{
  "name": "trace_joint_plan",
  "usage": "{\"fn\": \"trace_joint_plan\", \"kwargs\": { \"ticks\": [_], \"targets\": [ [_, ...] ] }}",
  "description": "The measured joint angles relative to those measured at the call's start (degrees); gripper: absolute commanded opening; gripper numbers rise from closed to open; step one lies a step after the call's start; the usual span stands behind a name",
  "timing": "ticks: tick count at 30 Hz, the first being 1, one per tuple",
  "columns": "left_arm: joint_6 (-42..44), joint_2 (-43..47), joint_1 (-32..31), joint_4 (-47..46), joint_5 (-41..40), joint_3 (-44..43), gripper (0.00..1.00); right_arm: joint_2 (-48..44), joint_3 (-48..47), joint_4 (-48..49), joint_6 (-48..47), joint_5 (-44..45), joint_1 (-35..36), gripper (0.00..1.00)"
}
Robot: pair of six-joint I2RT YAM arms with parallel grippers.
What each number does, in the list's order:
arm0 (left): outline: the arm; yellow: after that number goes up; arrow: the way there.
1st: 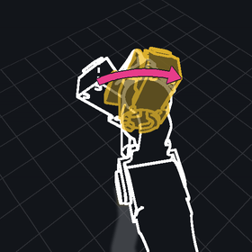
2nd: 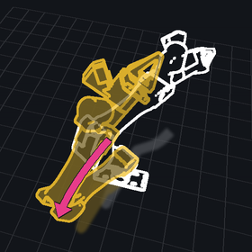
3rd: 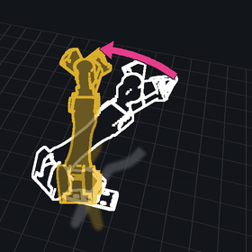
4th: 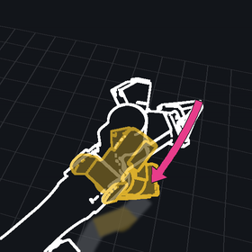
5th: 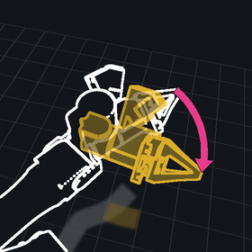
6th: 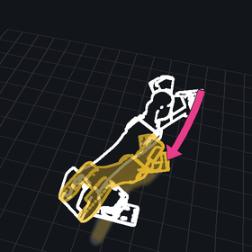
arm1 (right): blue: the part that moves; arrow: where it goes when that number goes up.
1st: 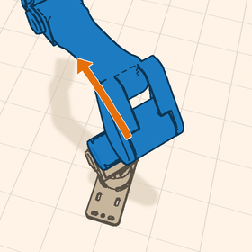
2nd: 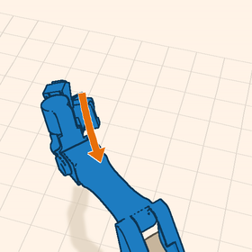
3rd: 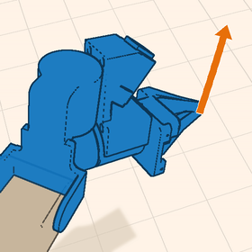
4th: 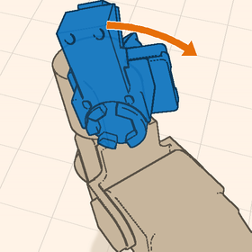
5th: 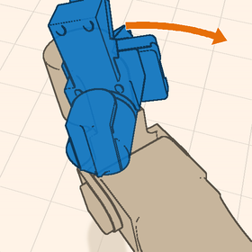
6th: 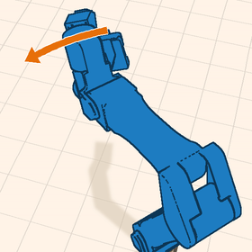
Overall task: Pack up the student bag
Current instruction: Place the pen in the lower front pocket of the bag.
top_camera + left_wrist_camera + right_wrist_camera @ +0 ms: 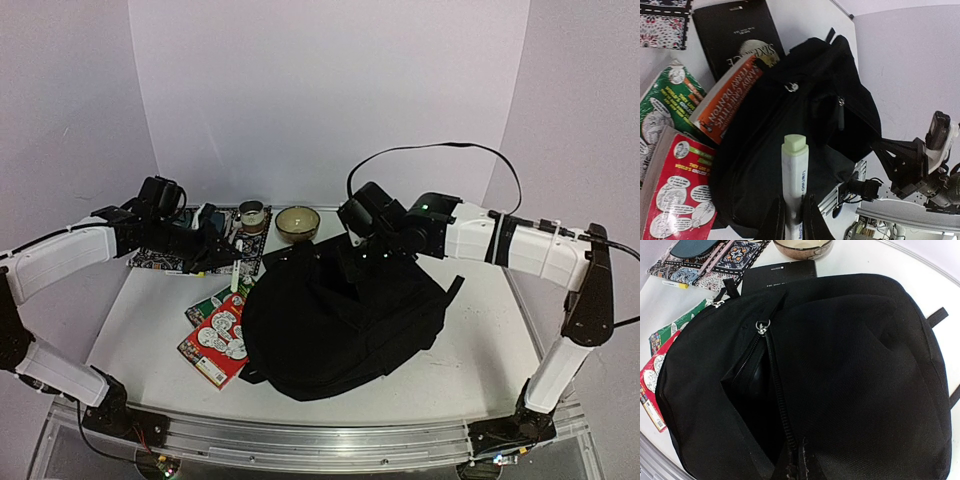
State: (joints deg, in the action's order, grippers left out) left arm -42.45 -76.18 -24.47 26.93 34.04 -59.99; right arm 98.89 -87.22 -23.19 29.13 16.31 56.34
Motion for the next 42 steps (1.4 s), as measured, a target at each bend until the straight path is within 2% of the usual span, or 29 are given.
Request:
{"fn": "trace_joint_plan", "kwargs": {
  "ticks": [7, 16, 27, 33, 42],
  "targets": [
    [-3.6, -1.6, -8.1, -7.5, 1.3, 0.0, 0.0, 2.1, -2.5, 0.0, 0.3, -0.3, 0.0, 0.0],
    [-7.1, -13.6, -17.4, -15.0, 2.0, -3.4, 0.0, 2.7, -3.8, 0.0, 0.3, -0.9, 0.0, 0.0],
    [-9.4, -24.0, -20.0, -18.0, 1.4, -12.1, 0.0, 2.8, -3.8, 0.0, 0.3, -2.5, 0.0, 0.0],
    [-13.3, -26.6, -20.0, -19.8, -2.4, -15.7, 0.0, 2.8, -3.1, 0.7, 1.2, -4.7, 0.0, 0.0],
    [-21.8, -29.7, -20.8, -23.4, -9.8, -15.8, 0.0, 2.5, -1.9, 2.0, 2.8, -6.8, 0.0, 0.0]
  ]
}}
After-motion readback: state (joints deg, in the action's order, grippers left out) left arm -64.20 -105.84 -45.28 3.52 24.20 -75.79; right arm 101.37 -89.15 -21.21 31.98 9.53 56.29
